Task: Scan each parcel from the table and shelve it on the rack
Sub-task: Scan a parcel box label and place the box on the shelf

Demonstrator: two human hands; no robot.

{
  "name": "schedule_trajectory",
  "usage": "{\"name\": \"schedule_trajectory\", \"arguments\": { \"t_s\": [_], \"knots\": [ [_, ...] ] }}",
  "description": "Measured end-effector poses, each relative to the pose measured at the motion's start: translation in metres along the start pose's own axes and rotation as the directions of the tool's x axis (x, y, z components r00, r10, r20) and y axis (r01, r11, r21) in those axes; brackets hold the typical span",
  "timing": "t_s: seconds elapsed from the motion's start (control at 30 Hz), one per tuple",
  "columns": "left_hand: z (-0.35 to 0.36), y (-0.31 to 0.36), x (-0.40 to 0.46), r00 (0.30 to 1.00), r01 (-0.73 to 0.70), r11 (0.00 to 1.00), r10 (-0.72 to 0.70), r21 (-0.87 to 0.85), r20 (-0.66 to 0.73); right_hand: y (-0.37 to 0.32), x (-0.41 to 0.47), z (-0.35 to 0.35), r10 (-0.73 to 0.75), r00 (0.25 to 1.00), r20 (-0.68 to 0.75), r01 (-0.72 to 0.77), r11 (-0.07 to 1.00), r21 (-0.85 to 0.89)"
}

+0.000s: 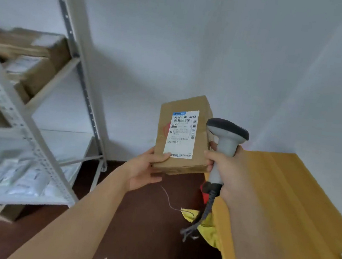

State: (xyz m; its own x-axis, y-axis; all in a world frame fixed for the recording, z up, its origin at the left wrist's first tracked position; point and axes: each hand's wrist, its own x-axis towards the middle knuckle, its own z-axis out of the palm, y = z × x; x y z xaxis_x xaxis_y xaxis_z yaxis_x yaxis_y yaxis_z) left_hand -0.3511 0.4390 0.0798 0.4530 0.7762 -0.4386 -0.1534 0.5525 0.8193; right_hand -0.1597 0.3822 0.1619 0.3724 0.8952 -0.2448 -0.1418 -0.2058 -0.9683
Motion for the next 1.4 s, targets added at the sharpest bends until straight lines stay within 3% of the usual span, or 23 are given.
{"name": "schedule_trajectory", "arguments": {
  "t_s": [0.13,0.27,0.47,0.6,0.73,1.0,1.17,1.4],
  "knots": [
    [-0.094,-0.013,-0.099,0.993,-0.110,0.964,0.095,-0.244,-0.071,0.028,-0.076,0.108,-0.011,0.997,0.073,0.004,0.996,0.086],
    [-0.201,-0.030,-0.222,0.951,-0.238,0.883,0.128,-0.405,-0.281,0.063,-0.166,0.229,0.064,0.977,0.206,-0.087,0.991,0.106],
    [-0.346,-0.036,-0.400,0.771,-0.439,0.804,0.107,-0.402,-0.628,0.093,-0.284,0.391,0.152,0.867,0.474,-0.197,0.979,0.046],
    [-0.417,-0.033,-0.475,0.635,-0.564,0.737,0.099,-0.373,-0.766,0.101,-0.335,0.482,0.153,0.803,0.576,-0.179,0.984,-0.011],
    [-0.481,-0.028,-0.514,0.551,-0.674,0.637,0.096,-0.374,-0.829,0.108,-0.366,0.562,0.167,0.708,0.686,-0.156,0.985,-0.078],
    [-0.645,0.028,-0.560,0.428,-0.744,0.589,0.055,-0.317,-0.902,0.122,-0.384,0.767,0.158,0.576,0.802,-0.107,0.987,-0.118],
    [-0.756,0.073,-0.594,0.358,-0.701,0.659,-0.004,-0.272,-0.934,0.124,-0.395,0.893,0.220,0.492,0.842,-0.090,0.975,-0.202],
    [-0.895,0.106,-0.640,0.322,-0.683,0.688,-0.016,-0.244,-0.947,0.144,-0.416,1.042,0.221,0.486,0.845,-0.068,0.974,-0.215]
  ]
}}
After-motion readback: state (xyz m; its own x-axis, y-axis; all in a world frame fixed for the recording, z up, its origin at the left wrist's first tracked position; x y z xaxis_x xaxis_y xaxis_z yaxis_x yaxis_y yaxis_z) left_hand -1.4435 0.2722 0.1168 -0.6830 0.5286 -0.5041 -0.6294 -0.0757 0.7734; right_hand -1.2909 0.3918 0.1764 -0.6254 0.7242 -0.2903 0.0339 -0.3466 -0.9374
